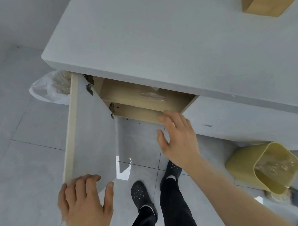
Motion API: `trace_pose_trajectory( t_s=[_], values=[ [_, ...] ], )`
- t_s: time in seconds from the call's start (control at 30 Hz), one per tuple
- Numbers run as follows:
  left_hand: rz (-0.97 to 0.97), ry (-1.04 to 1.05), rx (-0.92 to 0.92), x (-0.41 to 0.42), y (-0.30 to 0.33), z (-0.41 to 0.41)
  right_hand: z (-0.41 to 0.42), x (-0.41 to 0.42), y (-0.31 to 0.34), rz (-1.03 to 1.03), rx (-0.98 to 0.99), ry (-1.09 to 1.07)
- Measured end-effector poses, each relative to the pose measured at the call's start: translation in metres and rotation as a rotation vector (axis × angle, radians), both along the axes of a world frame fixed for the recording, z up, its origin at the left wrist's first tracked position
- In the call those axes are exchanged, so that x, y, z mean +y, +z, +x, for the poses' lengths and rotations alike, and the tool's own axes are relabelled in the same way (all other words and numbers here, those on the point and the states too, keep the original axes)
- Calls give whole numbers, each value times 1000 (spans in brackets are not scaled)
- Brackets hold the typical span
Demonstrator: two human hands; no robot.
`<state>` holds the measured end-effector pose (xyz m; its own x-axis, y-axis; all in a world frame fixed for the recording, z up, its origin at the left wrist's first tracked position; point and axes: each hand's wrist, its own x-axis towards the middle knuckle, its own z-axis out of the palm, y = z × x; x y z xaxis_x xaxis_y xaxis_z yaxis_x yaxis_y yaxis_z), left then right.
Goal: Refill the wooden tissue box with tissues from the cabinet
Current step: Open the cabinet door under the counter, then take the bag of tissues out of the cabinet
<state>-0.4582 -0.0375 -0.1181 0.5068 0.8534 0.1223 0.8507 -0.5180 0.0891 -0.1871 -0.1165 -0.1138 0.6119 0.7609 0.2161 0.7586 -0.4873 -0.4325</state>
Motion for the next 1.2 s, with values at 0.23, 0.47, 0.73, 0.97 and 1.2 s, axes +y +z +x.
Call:
trace_pose_trajectory(
  t_s=[0.23, 0.47, 0.73, 0.97, 1.2],
  values=[
    [-387, -123, -124, 36, -52, 81, 23, 17, -65, -325, 129, -37],
    [-453, -332, -65, 91, -147, 192, 74, 48, -144, -386, 99, -114],
    [-296, -540, 39, 142, -227, 302, 127, 85, -231, -424, 66, -68],
    [-172, -596, 130, 153, -268, 326, 147, 99, -263, -454, -32, -47],
    [-23, -558, -9, 131, -250, 295, 119, 82, -249, -343, -195, -92]
  ],
)
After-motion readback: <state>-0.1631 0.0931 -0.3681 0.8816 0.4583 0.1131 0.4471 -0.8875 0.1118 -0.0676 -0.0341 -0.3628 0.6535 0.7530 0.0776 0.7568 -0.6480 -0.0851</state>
